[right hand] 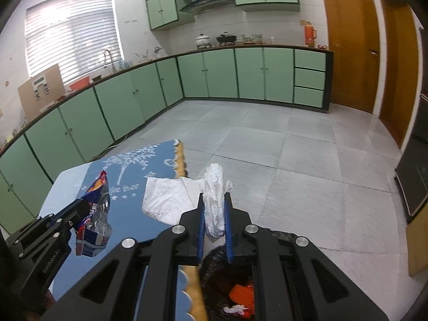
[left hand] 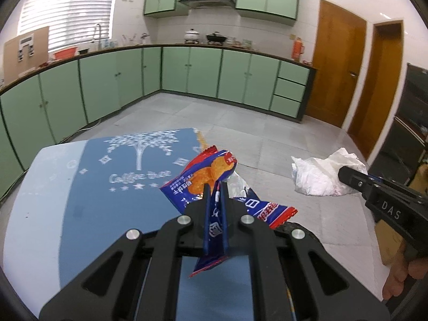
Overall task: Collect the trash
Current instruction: 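Carry the biscuit bag and tissue over the black bin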
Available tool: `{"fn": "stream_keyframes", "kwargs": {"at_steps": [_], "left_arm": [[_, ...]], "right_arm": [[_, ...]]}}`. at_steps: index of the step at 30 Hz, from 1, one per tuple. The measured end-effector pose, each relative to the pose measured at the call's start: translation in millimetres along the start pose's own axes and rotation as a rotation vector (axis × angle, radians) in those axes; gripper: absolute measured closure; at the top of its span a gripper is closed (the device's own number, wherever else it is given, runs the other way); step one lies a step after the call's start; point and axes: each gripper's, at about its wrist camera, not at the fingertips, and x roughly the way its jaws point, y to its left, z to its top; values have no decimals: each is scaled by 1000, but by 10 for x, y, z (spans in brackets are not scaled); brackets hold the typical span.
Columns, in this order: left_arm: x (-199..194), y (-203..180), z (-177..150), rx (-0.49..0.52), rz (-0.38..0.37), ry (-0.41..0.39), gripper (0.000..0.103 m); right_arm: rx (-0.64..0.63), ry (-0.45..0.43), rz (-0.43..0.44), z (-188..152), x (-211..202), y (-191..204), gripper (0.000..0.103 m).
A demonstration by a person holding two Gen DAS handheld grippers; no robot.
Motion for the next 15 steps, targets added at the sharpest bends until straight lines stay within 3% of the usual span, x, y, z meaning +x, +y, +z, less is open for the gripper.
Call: {"fn": "stream_keyframes", "kwargs": {"at_steps": [15], "left_arm": [[107, -772, -192, 86, -131, 40, 97]], "right_arm": [[77, 2, -104, -267, -356, -745, 91]]}}
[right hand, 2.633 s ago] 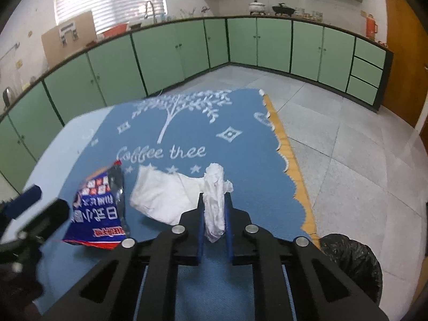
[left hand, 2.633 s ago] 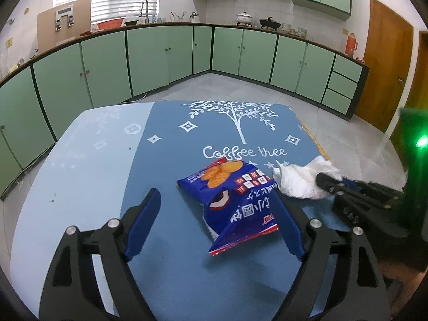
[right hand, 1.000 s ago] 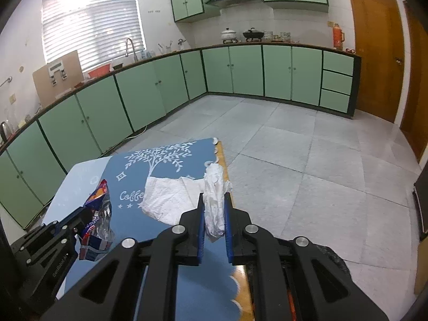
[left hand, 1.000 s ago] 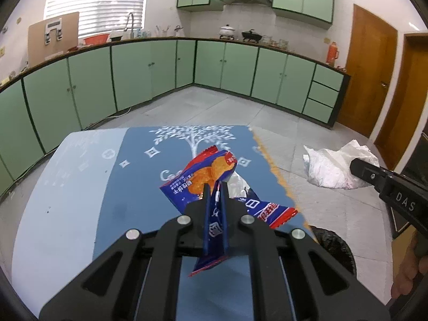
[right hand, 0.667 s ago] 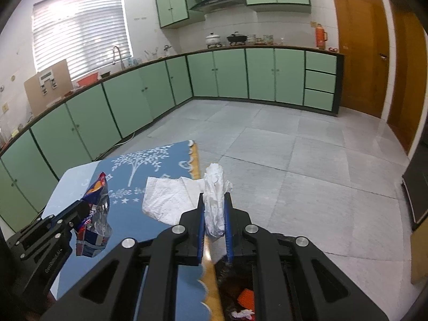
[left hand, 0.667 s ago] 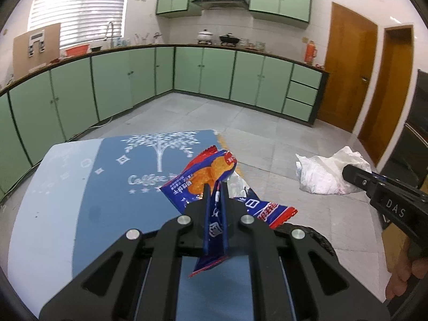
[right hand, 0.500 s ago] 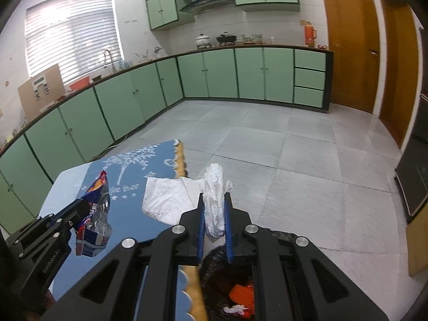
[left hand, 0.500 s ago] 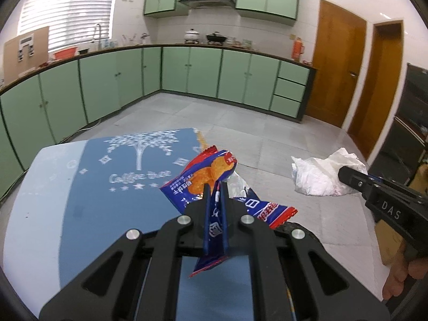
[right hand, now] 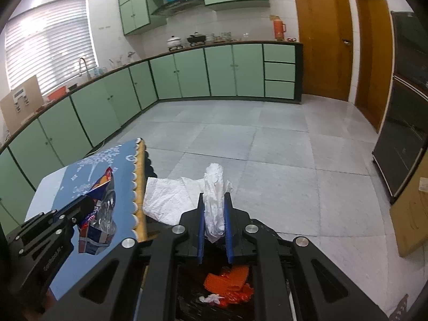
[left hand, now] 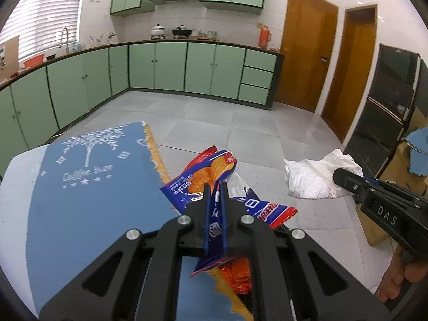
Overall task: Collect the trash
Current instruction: 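Carry the biscuit bag and tissue over the black bin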
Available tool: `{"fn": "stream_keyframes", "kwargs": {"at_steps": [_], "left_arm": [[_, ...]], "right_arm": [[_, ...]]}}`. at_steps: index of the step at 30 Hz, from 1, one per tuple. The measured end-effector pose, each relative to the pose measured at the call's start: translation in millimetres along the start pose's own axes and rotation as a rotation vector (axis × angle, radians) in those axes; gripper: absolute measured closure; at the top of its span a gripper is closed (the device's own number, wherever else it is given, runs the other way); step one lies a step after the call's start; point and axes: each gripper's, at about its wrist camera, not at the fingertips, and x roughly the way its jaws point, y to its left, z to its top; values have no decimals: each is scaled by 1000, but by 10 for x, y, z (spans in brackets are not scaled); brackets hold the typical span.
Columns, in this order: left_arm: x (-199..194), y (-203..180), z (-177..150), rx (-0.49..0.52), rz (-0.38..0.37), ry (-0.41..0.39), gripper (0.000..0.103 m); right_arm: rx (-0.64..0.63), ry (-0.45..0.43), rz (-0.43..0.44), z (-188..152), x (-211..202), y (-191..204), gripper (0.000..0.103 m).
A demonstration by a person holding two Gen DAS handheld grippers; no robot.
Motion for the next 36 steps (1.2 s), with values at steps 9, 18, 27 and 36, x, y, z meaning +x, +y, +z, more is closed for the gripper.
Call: {"fn": "stream_keyframes", "kwargs": {"at_steps": [9, 18, 27, 36], "left_arm": [[160, -367, -97, 51, -45, 27, 97], [305, -549, -211, 81, -74, 45, 97], [506, -580, -392, 89, -98, 83, 97], [752, -614, -567, 112, -121, 148, 97]], "right_arm": [[22, 11, -44, -77, -61, -287, 91], [46, 29, -77, -223, -88, -508, 91], [67, 69, -90, -425, 4, -646, 91], [70, 129, -123, -623, 210, -749, 91]]}}
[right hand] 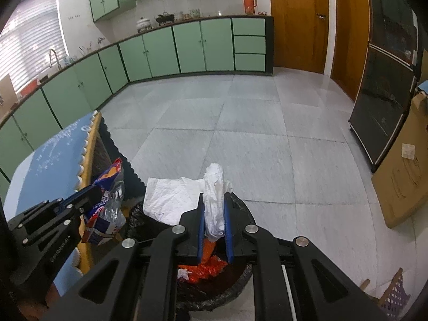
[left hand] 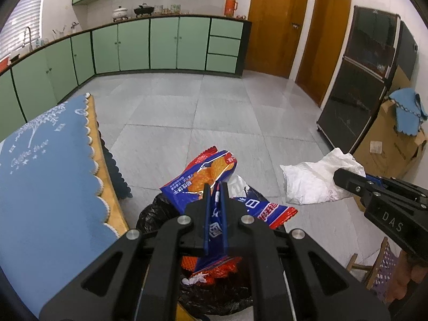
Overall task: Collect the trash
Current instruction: 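Carry the biscuit bag and tissue over the black bin, then open both grippers over the bin to drop the bag and tissue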
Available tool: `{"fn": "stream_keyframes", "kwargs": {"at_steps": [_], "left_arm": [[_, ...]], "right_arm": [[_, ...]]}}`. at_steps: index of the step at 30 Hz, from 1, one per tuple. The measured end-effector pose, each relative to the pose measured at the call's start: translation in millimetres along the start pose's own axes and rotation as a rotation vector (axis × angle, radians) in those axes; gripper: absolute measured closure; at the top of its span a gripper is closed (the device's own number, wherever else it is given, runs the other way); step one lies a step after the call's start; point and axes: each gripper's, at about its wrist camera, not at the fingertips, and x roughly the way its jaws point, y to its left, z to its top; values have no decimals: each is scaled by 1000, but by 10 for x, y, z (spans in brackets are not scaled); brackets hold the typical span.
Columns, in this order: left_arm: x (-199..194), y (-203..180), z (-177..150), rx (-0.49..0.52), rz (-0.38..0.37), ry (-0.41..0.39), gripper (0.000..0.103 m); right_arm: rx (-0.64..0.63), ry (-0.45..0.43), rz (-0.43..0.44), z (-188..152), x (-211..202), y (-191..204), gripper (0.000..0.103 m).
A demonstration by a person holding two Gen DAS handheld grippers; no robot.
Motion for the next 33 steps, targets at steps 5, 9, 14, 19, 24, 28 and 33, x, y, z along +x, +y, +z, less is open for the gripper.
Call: {"fn": "stream_keyframes", "kwargs": {"at_steps": [5, 9, 14, 19, 24, 28, 33], "left_arm": [[180, -21, -81, 16, 1, 38, 96], [271, -11, -120, 17, -1, 58, 93], [345, 10, -143, 4, -2, 85, 84], [335, 31, -131, -5, -5, 85, 79], [292, 57, -89, -10, 2, 68, 77], [227, 87, -47, -22, 1, 48, 72], [89, 129, 4, -41, 4, 18, 62]], "right_arm": [[11, 23, -14, -99, 126, -83, 91], [14, 52, -24, -161, 243, -94, 91], [11, 88, -30, -231, 411, -90, 91], [6, 111, -26, -239, 523, -55, 84], [1, 109, -23, -209, 539, -35, 69], [4, 99, -27, -196, 520, -36, 60], [9, 80, -28, -149, 437, -31, 46]]}}
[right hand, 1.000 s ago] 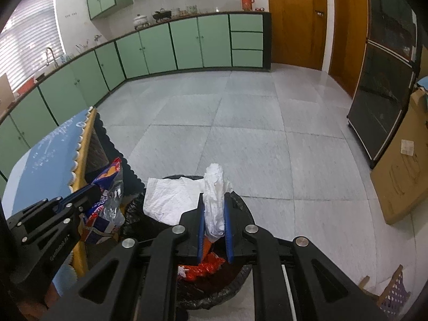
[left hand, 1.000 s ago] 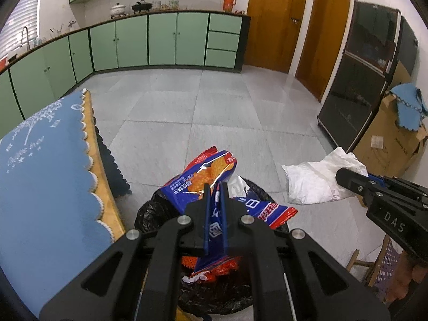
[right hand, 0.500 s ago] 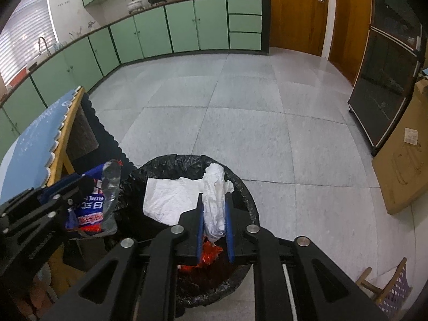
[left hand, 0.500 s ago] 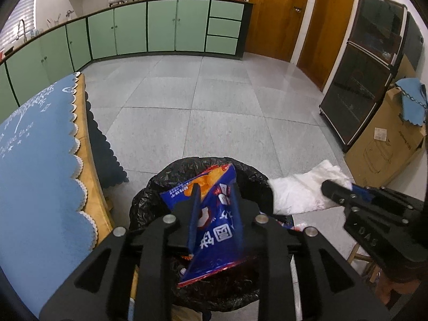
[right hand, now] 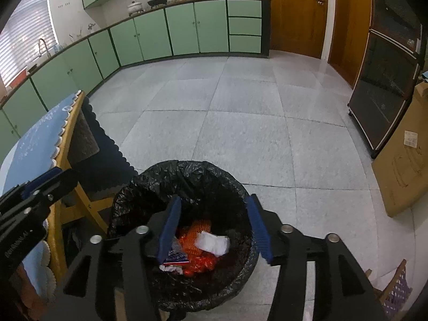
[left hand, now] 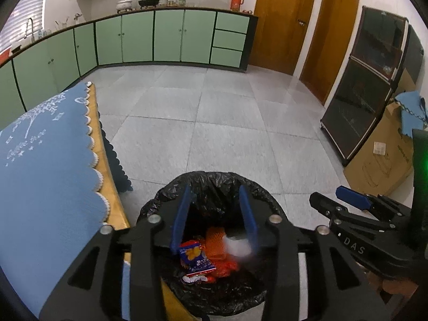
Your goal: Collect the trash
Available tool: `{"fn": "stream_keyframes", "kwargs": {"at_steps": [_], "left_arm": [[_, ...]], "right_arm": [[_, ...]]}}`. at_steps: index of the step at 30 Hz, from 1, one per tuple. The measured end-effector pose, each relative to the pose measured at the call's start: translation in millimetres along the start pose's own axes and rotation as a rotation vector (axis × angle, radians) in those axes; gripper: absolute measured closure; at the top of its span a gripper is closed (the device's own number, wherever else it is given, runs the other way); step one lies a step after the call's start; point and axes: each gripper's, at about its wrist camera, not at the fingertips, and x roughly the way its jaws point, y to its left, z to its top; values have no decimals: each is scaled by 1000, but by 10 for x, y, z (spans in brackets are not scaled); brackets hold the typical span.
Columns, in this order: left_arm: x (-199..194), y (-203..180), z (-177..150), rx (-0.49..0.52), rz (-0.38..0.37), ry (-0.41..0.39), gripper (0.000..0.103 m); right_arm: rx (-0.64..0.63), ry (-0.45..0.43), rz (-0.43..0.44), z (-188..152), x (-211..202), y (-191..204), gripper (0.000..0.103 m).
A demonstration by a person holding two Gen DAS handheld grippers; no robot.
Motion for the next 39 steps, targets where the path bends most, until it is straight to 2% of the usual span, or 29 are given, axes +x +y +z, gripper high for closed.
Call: {"fn": "stream_keyframes", "kwargs": {"at_steps": [9, 13, 15, 23, 39], "left_arm": [[-468, 116, 105, -20, 53, -73, 35], [-775, 204, 111, -24, 96, -106, 26], [-919, 260, 110, -37, 107, -114, 22], [-1459, 326, 11, -64, 145, -149, 13], [-2324, 344, -242, -85, 216, -238, 9]], "right_arm": [[3, -34, -4, 107, -326, 89, 17], [-17, -61, -12, 172, -566, 179, 9], [-25, -70, -11, 191, -674, 222, 8], [-59, -119, 27, 171, -1153, 469, 6], [-115, -173, 78, -92, -1877, 710, 6]]}}
